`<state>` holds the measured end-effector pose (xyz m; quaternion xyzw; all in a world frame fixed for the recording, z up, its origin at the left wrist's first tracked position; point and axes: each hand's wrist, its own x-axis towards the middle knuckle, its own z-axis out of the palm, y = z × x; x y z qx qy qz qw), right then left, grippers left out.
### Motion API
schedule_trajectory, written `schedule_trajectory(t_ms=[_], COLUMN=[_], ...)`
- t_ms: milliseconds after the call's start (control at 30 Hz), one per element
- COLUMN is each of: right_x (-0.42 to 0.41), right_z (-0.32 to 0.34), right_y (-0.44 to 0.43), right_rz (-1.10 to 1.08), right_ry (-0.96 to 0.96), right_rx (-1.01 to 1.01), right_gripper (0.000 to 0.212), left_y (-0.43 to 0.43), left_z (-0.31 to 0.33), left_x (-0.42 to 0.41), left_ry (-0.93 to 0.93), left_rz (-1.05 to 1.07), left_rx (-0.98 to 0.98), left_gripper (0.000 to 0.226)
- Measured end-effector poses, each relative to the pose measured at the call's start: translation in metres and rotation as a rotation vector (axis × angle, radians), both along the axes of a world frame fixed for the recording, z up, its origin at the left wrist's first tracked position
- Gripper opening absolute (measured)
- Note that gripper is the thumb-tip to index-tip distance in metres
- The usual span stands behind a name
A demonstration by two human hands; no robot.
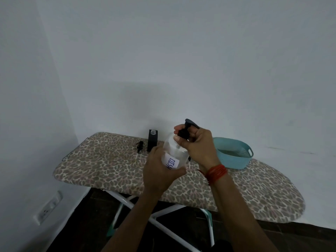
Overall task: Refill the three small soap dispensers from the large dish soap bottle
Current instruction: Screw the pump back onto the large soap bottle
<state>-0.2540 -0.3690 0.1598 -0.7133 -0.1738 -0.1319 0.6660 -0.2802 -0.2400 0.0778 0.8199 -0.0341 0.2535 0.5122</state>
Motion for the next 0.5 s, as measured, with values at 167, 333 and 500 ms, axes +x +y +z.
schedule_trajectory(t_ms=[167,333,500], right_x=[0.003,0.010,0.019], right_z=[-0.015,-0.008,-0.015], right_y=[0.013,0.003,-0.002], right_rz=[-0.135,-0.025,0.070], right_ry=[-0.015,0.002,-0.031], right_rx=[-0.014,0.061,-0.151], right_gripper=[0.024,0.027,0.055], left_y=[-0.006,0.000,0.005], left_z=[-0.020,-0.042,-0.070], left_x=[0.007,0.017,0.021], left_ry=[-0.159,-0.048,-0.003], left_rz=[0.015,0.016,0.150], left_rx=[0.036,-0.009,-0.075], left_gripper=[0.094,0.102,0.084])
